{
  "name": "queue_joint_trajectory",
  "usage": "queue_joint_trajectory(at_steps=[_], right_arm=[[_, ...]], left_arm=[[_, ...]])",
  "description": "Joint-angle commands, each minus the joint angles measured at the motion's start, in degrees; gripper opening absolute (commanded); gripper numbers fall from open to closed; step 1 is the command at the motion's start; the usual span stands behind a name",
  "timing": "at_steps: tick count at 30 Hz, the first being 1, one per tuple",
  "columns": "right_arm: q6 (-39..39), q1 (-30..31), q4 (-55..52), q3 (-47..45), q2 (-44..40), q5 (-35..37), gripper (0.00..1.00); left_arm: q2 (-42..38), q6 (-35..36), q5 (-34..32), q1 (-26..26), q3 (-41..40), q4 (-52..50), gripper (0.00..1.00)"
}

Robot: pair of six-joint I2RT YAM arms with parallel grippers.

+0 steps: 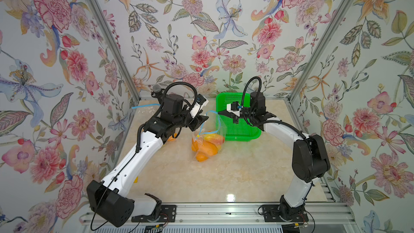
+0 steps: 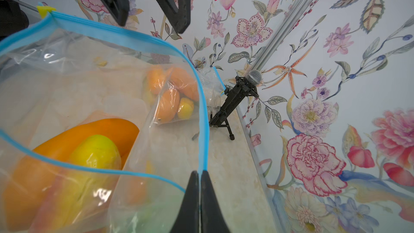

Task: Place the mango in a zip-top bag and seal the zipper
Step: Adjust the zipper food storage bag at the center of the board.

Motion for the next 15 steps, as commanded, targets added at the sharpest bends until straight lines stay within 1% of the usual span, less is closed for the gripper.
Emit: queue_joint_trajectory(at_steps=[1, 2, 3, 6, 8, 10, 12, 13, 15], right_arm=[[1.46, -0.32, 2.21, 0.69, 0.56, 1.14, 0.0], [1.74, -0.38, 2.69, 0.59, 0.64, 1.16, 0.0], [2.33, -0.45, 3.54, 0.3, 0.72, 1.21, 0.0], [4.2, -0.73, 4.45, 0.56, 1.46, 1.07, 0.0], [4.71, -0.69, 4.77, 0.68, 1.75, 0.77, 0.0], [5.25, -0.66, 5.07, 0.62, 2.19, 0.26, 0.0], [5.71, -0.48, 5.52, 0.75, 2.6, 0.2, 0.0], [5.82, -0.47, 5.49, 0.82, 2.82, 0.35, 0.0], [6.1, -0.43, 5.43, 0.91, 3.01, 0.36, 0.0]], left_arm=[[-5.07, -4.34, 1.93, 0.43, -4.46, 9.09, 0.72], [-6.52, -6.05, 0.66, 0.65, -6.14, 11.49, 0.9], [-8.26, -8.05, -0.79, 1.07, -8.42, 14.71, 0.93], [-14.94, -12.67, -1.3, 2.11, -16.56, 23.48, 0.93], [-20.32, -14.12, 1.27, 1.89, -24.61, 30.17, 0.95], [-25.99, -14.8, 1.18, 0.82, -33.76, 36.59, 0.99], [-29.97, -14.21, -2.14, -1.05, -39.93, 39.33, 0.99], [-31.33, -13.38, -3.7, -2.13, -42.45, 39.18, 0.99], [-32.5, -12.81, -5.61, -3.73, -45.18, 38.8, 0.99]])
